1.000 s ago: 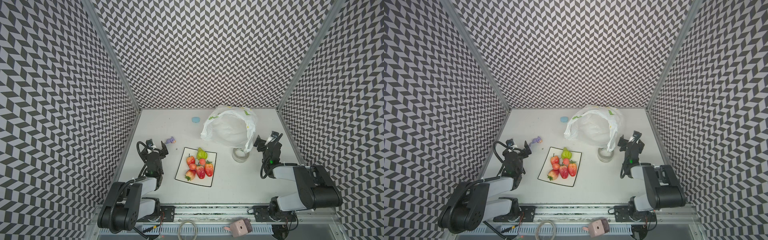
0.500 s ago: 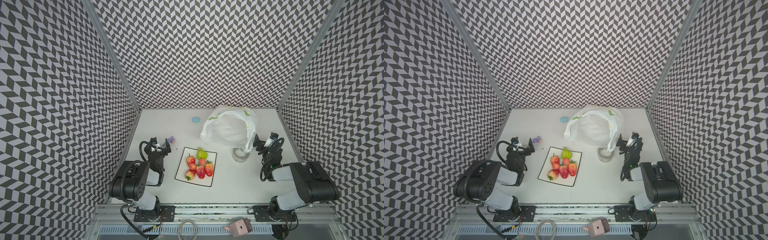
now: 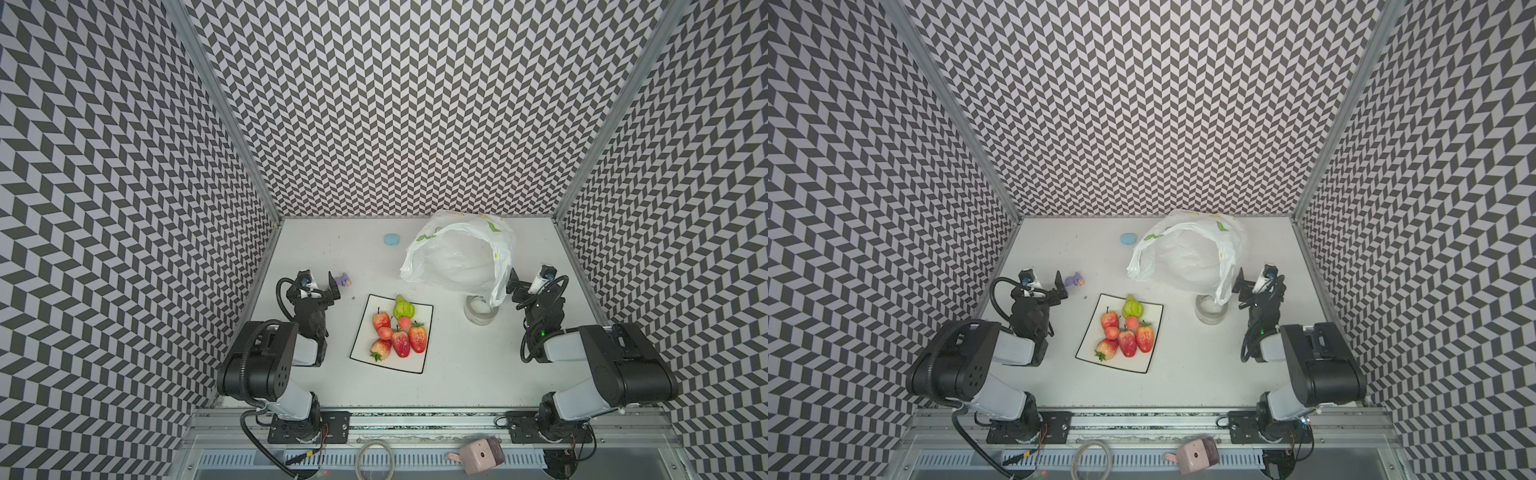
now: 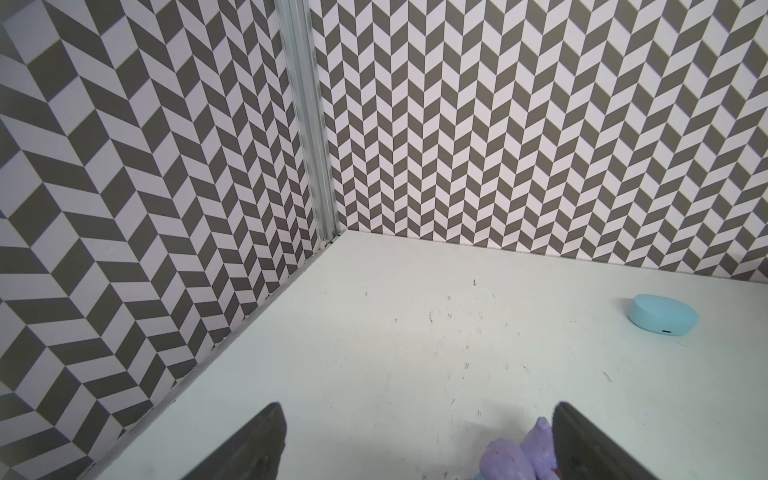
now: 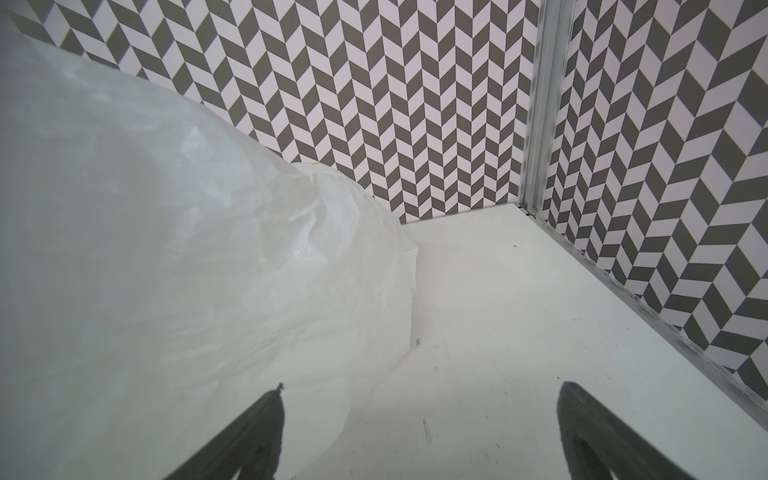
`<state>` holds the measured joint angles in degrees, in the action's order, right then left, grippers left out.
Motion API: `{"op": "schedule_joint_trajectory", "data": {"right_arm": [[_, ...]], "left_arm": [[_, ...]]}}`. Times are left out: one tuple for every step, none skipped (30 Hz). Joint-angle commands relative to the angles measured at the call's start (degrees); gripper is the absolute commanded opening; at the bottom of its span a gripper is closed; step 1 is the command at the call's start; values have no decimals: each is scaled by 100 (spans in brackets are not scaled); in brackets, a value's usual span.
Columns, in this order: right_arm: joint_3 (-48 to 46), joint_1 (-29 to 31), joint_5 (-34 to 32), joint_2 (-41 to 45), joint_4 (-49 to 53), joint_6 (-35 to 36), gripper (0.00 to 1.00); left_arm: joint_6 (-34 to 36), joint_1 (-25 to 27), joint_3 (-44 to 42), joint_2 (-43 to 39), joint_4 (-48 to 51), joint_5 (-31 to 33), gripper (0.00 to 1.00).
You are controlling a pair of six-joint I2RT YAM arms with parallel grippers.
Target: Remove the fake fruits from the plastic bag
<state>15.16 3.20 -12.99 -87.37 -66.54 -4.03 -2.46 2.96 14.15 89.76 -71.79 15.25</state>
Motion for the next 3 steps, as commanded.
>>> {"op": "schedule_joint_trajectory", "data": {"right_arm": [[-14, -13, 80, -22, -405, 118, 100], [-41, -13, 126, 11, -403, 171, 100], [-65, -4, 102, 27, -426, 164, 100]], "left_arm": [[-28, -42, 99, 33, 46, -66, 100], [-22, -41, 35, -12, -32, -74, 100], [-17, -37, -34, -64, -94, -81, 100]]}}
